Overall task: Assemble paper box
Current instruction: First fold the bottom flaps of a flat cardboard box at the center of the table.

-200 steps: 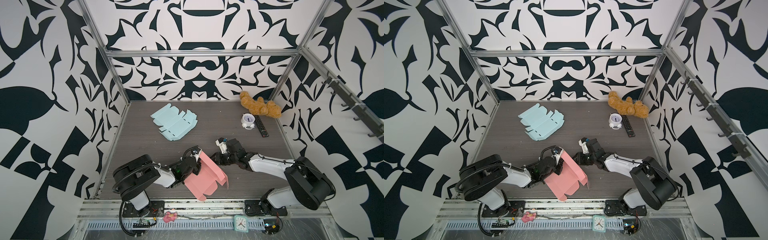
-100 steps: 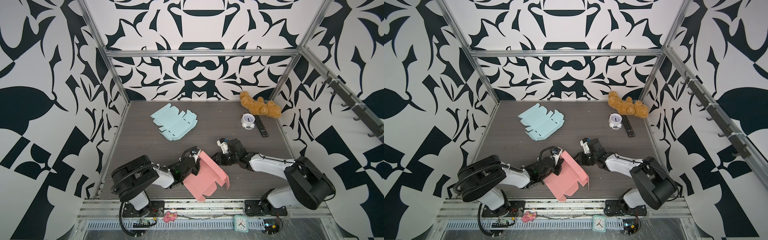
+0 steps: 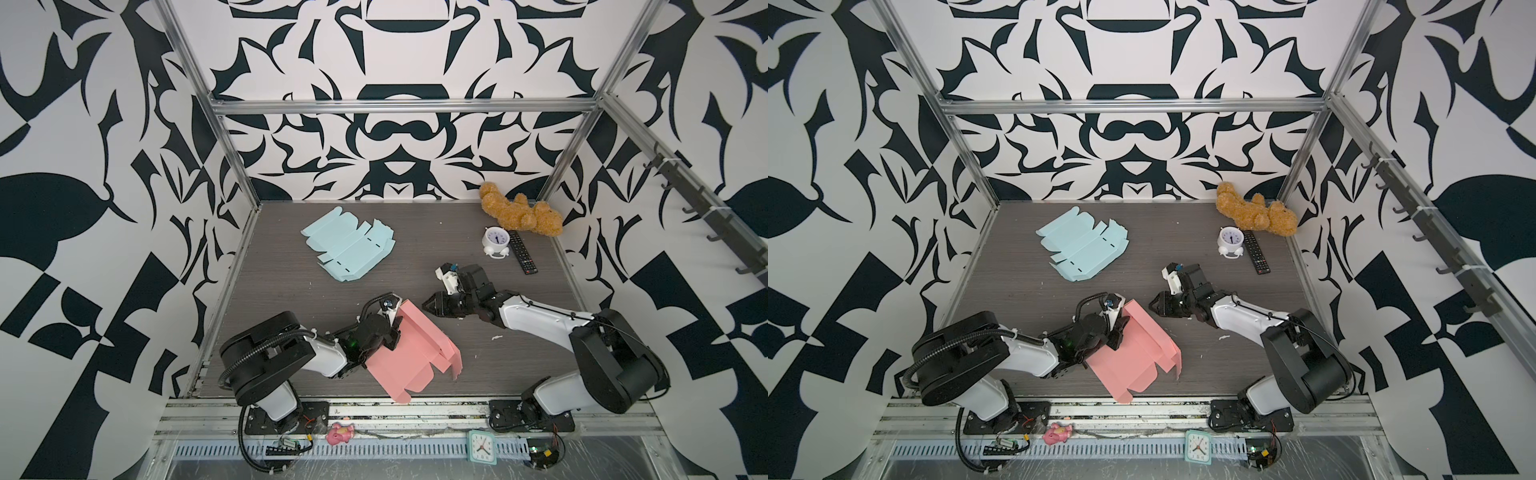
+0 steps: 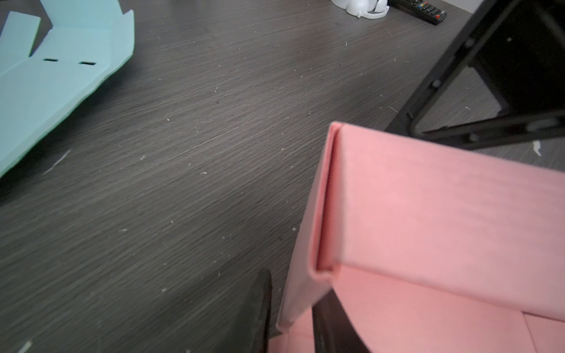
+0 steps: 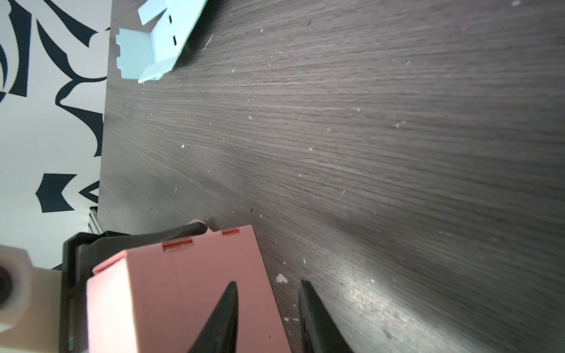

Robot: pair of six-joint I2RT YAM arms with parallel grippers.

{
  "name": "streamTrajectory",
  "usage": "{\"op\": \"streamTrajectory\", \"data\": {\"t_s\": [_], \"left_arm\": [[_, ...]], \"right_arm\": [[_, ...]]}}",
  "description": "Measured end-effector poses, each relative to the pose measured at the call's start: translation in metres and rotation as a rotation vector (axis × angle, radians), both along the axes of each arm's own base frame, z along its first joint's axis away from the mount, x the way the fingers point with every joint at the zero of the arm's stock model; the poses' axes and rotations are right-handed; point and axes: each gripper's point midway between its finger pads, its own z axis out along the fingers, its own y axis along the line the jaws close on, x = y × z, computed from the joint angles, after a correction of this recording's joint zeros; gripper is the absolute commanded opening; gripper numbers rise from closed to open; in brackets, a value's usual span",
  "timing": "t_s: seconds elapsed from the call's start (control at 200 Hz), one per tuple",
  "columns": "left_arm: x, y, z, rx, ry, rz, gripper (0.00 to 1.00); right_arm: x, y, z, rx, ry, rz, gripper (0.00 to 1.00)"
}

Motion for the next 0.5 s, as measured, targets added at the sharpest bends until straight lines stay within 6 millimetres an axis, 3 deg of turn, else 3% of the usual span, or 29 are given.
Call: {"op": "streamTrajectory", "data": {"t_s": [0.32, 0.42, 0.5], "left_arm": [[0.002, -0.002, 0.005, 0.017, -0.037, -0.021, 0.26], [0.003, -0.005, 0.012, 0.002, -0.054, -0.025, 0.33], [0.002, -0.007, 0.018, -0.017, -0.063, -0.035, 0.34]], "right_arm": [[-0.004, -0.003, -0.005, -0.017, 0.023, 0.002, 0.35], [-0.004, -0.003, -0.004, -0.021, 0.027, 0.004, 0.35], [-0.004, -0.004, -0.001, -0.023, 0.024, 0.004, 0.35]]}}
